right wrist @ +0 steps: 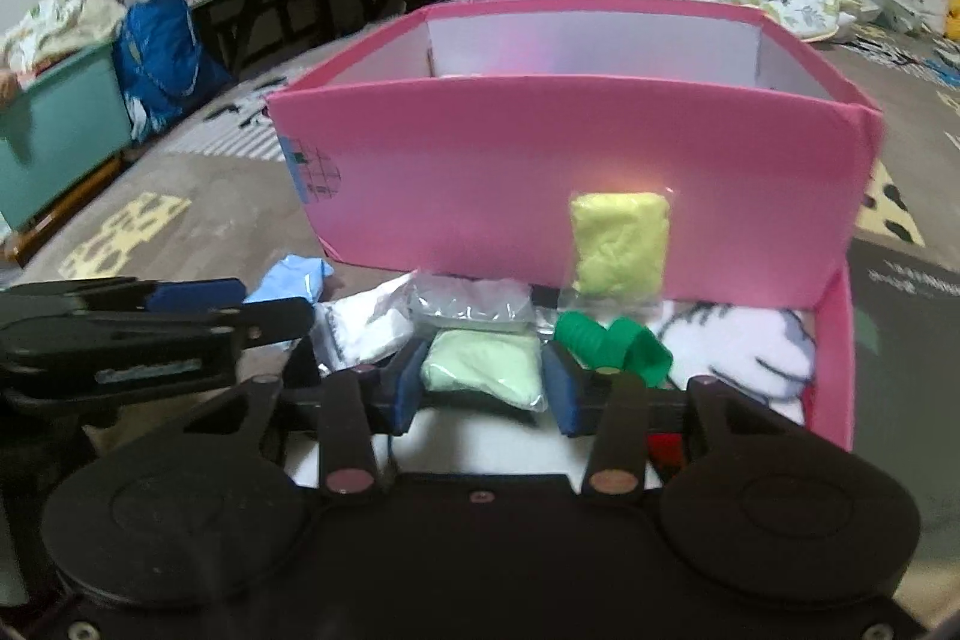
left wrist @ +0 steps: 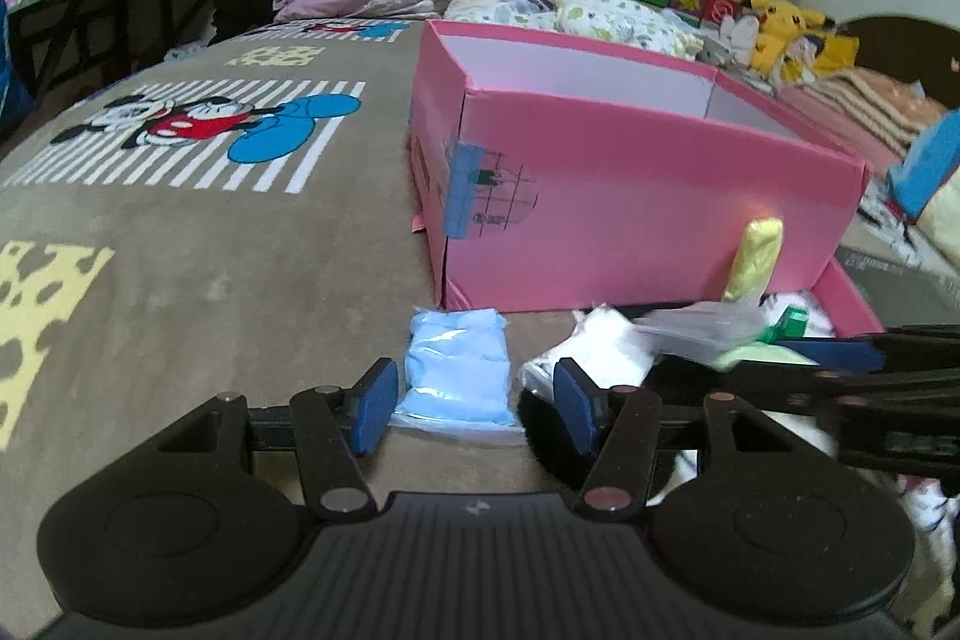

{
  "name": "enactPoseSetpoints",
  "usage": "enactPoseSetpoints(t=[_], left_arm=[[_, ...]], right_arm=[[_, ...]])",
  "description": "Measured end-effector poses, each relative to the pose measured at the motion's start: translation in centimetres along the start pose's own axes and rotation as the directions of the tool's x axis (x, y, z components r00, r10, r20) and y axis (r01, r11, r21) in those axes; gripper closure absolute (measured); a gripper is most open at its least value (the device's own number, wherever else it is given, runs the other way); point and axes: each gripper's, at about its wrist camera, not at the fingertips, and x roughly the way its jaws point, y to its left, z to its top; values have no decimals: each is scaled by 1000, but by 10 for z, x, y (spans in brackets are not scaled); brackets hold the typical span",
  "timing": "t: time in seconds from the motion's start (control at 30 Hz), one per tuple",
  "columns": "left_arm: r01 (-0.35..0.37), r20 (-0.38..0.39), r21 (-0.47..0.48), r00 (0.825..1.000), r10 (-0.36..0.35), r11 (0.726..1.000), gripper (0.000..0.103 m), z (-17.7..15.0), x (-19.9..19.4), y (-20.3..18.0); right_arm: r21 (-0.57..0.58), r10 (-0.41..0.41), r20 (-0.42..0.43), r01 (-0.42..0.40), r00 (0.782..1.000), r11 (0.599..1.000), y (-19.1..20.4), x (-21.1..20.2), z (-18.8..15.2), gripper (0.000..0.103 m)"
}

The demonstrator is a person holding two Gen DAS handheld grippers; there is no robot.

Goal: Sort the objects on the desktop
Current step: 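Close the left tool on the bagged light blue clay packet, then drop the light blue packet into the box with left tool while right reaches light green packet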

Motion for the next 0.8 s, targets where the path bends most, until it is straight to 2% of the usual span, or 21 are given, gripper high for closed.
enactPoseSetpoints(t=[0.13,0.3,0.4,0.47,0.5,0.63,0.8], left_arm=[[4,-13,-23,1000,-5,1000,47,-1,4,7],[-32,-16,66,999,33,997,47,-5,9,-4],[-50,-3,83,999,50,995,49,-6,10,-8],[-63,2,91,998,63,994,58,-6,11,-9],[-69,2,94,998,69,993,59,-6,10,-9],[-55,2,57,998,55,997,60,-6,7,-4],[-53,16,42,999,52,998,61,-6,-3,-6]], right_arm=[[21,14,6,-14,1000,1000,-2,-11,-20,61],[14,25,11,-25,1000,1000,0,-13,-44,62],[-3,27,21,-27,999,1000,1,-13,-45,62],[-13,27,28,-26,999,1000,0,-12,-47,62],[-18,27,32,-26,999,1000,0,-12,-48,62],[-22,31,47,-30,998,999,-1,-13,-48,62],[-4,79,53,-79,995,997,-4,-16,-47,62]])
